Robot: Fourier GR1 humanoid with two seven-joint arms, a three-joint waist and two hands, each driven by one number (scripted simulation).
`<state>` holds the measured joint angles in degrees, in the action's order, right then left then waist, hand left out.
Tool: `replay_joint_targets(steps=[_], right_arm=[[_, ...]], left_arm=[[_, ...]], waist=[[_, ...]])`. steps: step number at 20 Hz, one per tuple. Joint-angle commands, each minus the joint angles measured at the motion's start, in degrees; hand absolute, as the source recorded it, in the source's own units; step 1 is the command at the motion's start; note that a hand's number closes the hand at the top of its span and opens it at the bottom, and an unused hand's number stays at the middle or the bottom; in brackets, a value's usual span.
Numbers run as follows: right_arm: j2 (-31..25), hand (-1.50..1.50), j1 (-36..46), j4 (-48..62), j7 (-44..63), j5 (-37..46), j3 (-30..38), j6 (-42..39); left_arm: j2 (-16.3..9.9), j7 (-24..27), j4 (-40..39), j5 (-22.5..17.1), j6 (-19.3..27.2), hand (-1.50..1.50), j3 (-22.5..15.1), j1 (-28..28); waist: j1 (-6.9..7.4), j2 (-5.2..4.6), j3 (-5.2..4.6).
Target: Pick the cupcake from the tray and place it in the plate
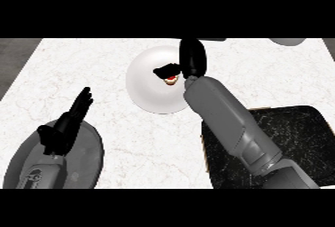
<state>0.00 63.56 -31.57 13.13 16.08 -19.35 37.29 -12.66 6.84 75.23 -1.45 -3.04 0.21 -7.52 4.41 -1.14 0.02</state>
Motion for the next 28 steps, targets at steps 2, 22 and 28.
replay_joint_targets(steps=[2,22,28], right_arm=[[0.0,-1.5,-1.7,-2.3,-7.8,-8.9,4.9,5.2],[-14.6,-1.5,-20.1,2.2,-44.8,-22.2,22.7,-29.2],[-15.4,-1.5,-19.5,7.4,-48.7,-19.5,23.4,-30.5]], left_arm=[[0.4,0.0,-0.6,0.6,1.4,0.0,0.6,-0.2],[1.3,5.2,-2.0,1.3,0.3,0.0,2.3,5.3],[-1.8,-3.5,2.0,-1.0,-2.1,0.0,5.1,0.4]], waist=[[-0.82,0.14,0.04],[-3.67,0.81,0.0],[-3.68,0.88,0.01]])
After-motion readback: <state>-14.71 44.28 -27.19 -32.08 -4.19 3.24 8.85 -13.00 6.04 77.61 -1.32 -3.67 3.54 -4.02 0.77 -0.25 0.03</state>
